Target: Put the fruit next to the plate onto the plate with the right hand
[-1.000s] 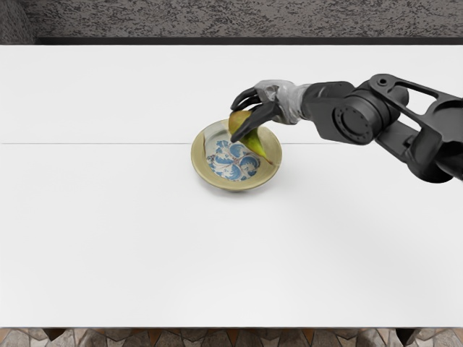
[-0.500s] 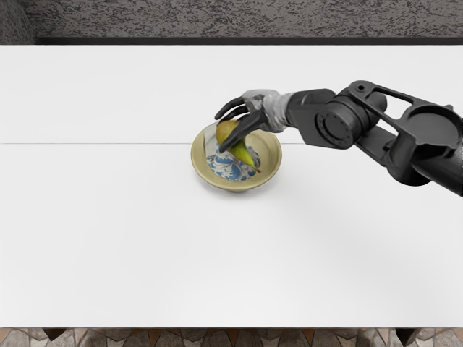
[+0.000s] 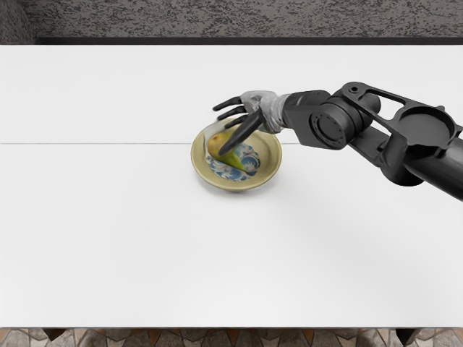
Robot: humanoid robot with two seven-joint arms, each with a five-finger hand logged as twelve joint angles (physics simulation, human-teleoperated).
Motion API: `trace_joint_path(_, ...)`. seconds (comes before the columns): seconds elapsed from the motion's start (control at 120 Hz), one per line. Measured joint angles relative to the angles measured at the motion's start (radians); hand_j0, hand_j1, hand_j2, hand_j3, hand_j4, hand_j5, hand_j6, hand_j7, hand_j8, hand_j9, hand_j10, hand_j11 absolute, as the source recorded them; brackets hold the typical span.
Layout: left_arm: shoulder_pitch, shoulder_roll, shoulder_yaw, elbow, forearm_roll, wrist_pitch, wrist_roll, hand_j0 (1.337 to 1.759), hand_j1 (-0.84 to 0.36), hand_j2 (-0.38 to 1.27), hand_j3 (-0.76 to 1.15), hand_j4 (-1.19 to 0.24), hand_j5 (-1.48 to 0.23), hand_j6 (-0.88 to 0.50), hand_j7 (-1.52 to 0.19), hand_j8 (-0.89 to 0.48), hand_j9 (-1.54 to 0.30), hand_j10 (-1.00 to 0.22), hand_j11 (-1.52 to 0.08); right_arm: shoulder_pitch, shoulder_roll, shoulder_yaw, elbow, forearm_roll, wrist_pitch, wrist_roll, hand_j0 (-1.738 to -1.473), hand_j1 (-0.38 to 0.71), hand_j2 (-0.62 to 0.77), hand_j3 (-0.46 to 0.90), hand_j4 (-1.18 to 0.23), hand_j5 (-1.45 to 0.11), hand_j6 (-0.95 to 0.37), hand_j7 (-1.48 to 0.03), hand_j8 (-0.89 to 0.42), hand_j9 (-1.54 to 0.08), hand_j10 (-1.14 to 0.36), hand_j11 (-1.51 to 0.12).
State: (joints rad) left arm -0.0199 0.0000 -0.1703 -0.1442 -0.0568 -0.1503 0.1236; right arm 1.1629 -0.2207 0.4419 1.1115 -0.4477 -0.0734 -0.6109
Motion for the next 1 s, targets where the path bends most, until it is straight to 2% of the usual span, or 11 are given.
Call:
trace_joint_path(0.158, 0.000, 0.000, 0.000, 0.000, 0.000, 0.000, 0.000, 1.658, 0.35, 0.00, 0.00, 0.00, 0.00, 0.00, 0.00, 0.00, 0.00, 0.00, 0.00, -0.003, -0.023, 0.017, -0.003, 0.008, 0.022, 0.000, -1.658, -0.22, 0.00, 0.00, -0.12, -0.16, -0.12, -0.16, -0.11, -0.16, -0.11, -0.16)
trace_joint_path(0.325, 0.000, 0.000, 0.000, 0.000, 0.000, 0.000, 0.000, 1.658, 0.35, 0.00, 0.00, 0.00, 0.00, 0.00, 0.00, 0.00, 0.00, 0.00, 0.00, -0.068, -0.095, 0.158, -0.004, 0.084, 0.222, 0.000, -1.658, -0.29, 0.00, 0.00, -0.05, -0.07, -0.05, -0.07, -0.05, -0.07, -0.05, -0.07)
trace_joint_path(0.458, 0.000, 0.000, 0.000, 0.000, 0.000, 0.000, 0.000, 1.658, 0.35, 0.00, 0.00, 0.00, 0.00, 0.00, 0.00, 0.00, 0.00, 0.00, 0.00, -0.110, -0.188, 0.214, -0.008, 0.216, 0.429, 0.000, -1.658, -0.32, 0.00, 0.00, -0.03, -0.04, -0.03, -0.04, -0.02, -0.04, -0.03, -0.04)
trace_joint_path(0.6, 0.000, 0.000, 0.000, 0.000, 0.000, 0.000, 0.000, 1.658, 0.35, 0.00, 0.00, 0.00, 0.00, 0.00, 0.00, 0.00, 0.00, 0.00, 0.00, -0.156, -0.277, 0.246, -0.052, 0.325, 0.612, 0.000, -1.658, -0.33, 0.00, 0.00, -0.01, -0.02, -0.01, -0.02, -0.01, -0.02, -0.01, -0.02)
trace_joint_path(0.858, 0.000, 0.000, 0.000, 0.000, 0.000, 0.000, 0.000, 1.658, 0.35, 0.00, 0.00, 0.00, 0.00, 0.00, 0.00, 0.00, 0.00, 0.00, 0.00, -0.244, -0.413, 0.256, -0.169, 0.460, 0.679, 0.000, -1.658, -0.35, 0.00, 0.00, 0.00, -0.01, 0.00, -0.01, 0.00, -0.01, 0.00, -0.01)
trace_joint_path(1.0, 0.000, 0.000, 0.000, 0.000, 0.000, 0.000, 0.000, 1.658, 0.35, 0.00, 0.00, 0.00, 0.00, 0.00, 0.00, 0.00, 0.00, 0.00, 0.00, -0.272, -0.472, 0.256, -0.197, 0.535, 0.683, 0.000, -1.658, -0.35, 0.00, 0.00, 0.00, 0.00, 0.00, 0.00, 0.00, 0.00, 0.00, 0.00)
